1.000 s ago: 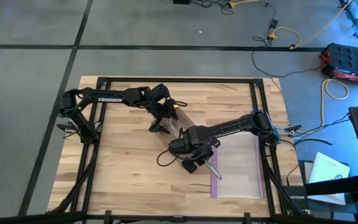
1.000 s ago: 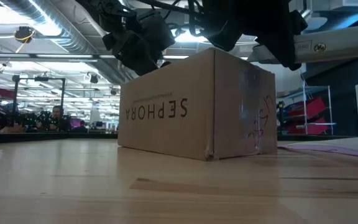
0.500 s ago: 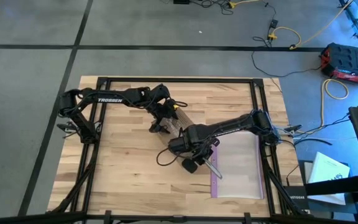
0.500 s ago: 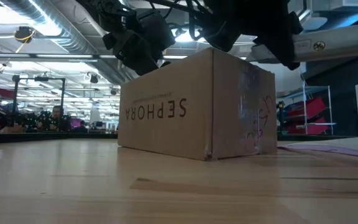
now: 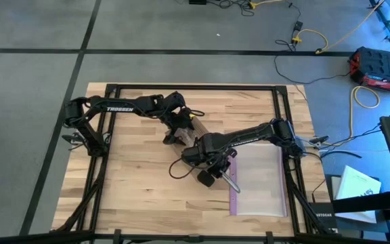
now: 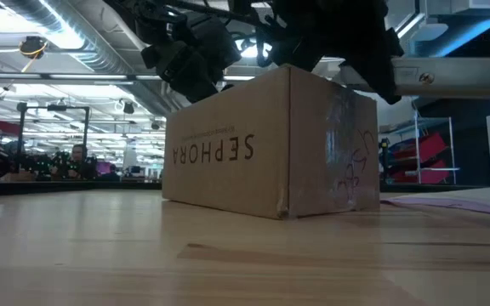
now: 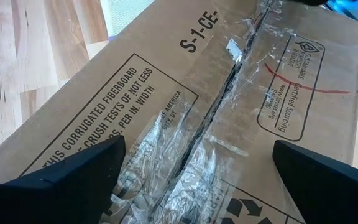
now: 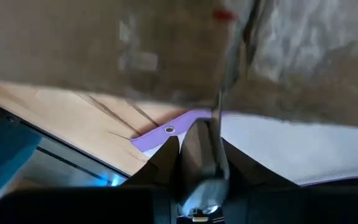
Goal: Unpack boxes
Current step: Open the cardboard box using the cutter
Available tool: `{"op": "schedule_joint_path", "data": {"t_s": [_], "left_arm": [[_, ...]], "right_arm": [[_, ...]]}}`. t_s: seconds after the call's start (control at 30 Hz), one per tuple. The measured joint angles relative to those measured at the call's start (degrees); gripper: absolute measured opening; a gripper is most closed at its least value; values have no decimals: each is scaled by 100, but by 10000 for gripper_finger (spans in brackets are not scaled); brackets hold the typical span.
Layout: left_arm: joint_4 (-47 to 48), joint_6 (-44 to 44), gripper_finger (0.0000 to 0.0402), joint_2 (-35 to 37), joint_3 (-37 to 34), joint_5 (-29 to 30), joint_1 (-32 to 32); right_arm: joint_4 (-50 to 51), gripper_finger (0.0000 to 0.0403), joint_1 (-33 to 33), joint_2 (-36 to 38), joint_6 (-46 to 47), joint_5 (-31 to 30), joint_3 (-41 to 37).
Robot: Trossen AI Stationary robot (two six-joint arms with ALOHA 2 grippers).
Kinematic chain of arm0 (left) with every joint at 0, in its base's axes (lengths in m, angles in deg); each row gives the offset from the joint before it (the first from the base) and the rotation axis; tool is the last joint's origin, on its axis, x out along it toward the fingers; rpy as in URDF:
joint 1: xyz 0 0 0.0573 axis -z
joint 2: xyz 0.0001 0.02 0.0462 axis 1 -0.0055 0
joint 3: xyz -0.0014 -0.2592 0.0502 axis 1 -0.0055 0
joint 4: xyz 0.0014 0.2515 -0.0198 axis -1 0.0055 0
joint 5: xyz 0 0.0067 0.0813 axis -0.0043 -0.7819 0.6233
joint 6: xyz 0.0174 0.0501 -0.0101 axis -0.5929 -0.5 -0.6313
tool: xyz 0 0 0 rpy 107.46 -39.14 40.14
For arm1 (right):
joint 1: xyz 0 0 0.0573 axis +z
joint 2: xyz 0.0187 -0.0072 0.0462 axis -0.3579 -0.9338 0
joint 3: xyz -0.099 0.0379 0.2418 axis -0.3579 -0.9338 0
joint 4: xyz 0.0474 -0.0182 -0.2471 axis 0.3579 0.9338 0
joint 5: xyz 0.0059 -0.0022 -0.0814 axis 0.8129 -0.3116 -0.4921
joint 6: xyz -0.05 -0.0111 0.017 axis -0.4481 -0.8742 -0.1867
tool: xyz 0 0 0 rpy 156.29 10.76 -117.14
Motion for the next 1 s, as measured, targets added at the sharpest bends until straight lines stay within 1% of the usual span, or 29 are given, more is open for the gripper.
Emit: {"op": "schedule_joint_path", "data": {"t_s": [0.47,0.7,0.87,1.0], "left_arm": [[-33,79,400,0,0,46,0],[-37,87,400,0,2,88,2],[-46,83,400,0,7,70,2],[-44,81,400,0,7,68,2]], "right_arm": [[-9,56,-79,0,-7,-452,46],[53,56,-47,0,4,-390,55],[393,56,121,0,-9,-374,55],[369,56,305,21,32,-244,55]]}}
